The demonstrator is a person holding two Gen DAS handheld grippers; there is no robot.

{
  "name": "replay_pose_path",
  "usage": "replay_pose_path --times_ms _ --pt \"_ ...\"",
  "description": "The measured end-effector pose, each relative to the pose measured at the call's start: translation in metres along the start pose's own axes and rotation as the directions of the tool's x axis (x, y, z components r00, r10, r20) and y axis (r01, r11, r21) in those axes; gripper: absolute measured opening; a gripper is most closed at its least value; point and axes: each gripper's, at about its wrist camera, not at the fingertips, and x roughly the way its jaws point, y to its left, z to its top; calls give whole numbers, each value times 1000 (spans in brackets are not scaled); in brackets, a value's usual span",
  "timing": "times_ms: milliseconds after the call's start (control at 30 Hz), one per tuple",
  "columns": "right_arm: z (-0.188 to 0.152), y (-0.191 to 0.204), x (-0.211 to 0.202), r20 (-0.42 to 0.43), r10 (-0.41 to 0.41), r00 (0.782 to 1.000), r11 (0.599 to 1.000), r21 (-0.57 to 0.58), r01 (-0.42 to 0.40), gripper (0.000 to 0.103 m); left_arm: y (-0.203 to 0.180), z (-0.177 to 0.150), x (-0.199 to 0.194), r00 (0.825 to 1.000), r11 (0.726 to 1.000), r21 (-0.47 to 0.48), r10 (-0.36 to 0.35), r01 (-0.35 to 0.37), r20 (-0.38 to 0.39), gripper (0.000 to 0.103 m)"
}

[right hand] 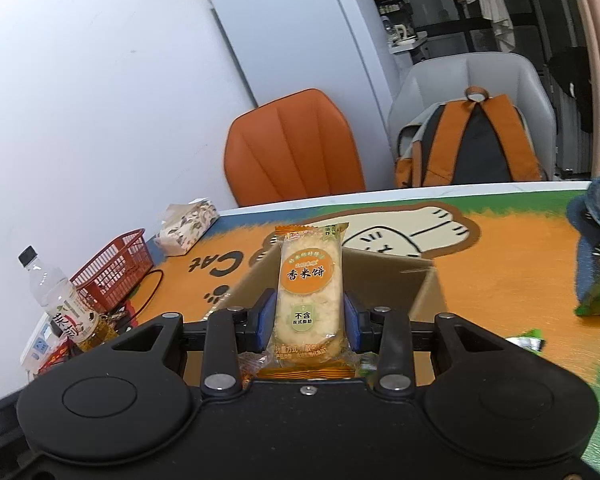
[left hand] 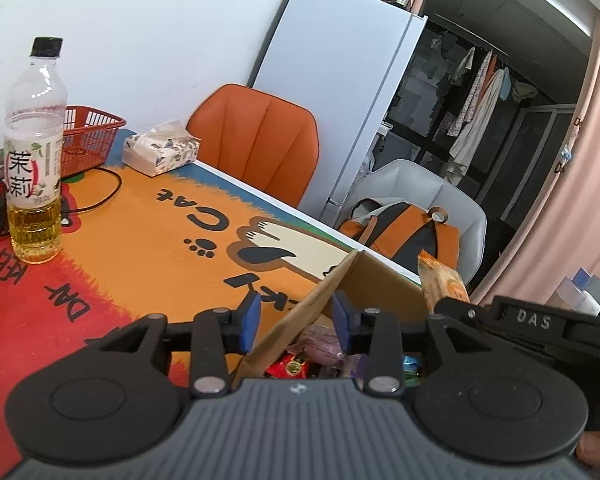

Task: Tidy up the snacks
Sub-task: 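Open both grippers to drop the packets into the box, then move both grippers back toward the green packets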

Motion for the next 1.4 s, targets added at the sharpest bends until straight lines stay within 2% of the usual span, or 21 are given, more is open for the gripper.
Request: replay_pose_path --times_ms 100,133,167,400,467,600,967,1200,1400 --pt "1 5 3 1 28 1000 1000 1 -28 41 5 -1 -1 1000 1000 -5 9 -9 -1 40" --pt "1 5 3 3 28 1000 1000 4 -28 52 6 -1 -1 1000 1000 -6 13 -13 -3 40" --pt "0 5 2 10 26 1000 1000 3 -26 58 8 -1 -1 1000 1000 -9 18 -18 -5 41" --pt "-5 -7 -10 0 5 1000 1000 20 -5 61 8 -6 -3 1000 1000 -19 23 -23 -11 60" --pt "-7 -10 -16 1 2 1000 1000 17 -2 67 6 -8 -3 1000 1000 -20 18 -19 -16 63" --pt "-9 -17 -27 -2 6 1000 1000 13 -6 76 -1 -11 -7 1000 1000 -15 20 -20 -8 78" --pt "-14 -40 -57 -7 -5 1000 1000 1 5 101 -26 -14 -12 1000 1000 18 14 -14 -2 89" --pt "-19 -58 -73 -15 -23 1000 1000 8 23 103 -41 -18 -16 999 999 28 -22 23 -30 96" --pt "-23 -71 -87 -16 -36 999 999 21 36 103 -53 -23 -16 997 999 33 -37 39 -60 96"
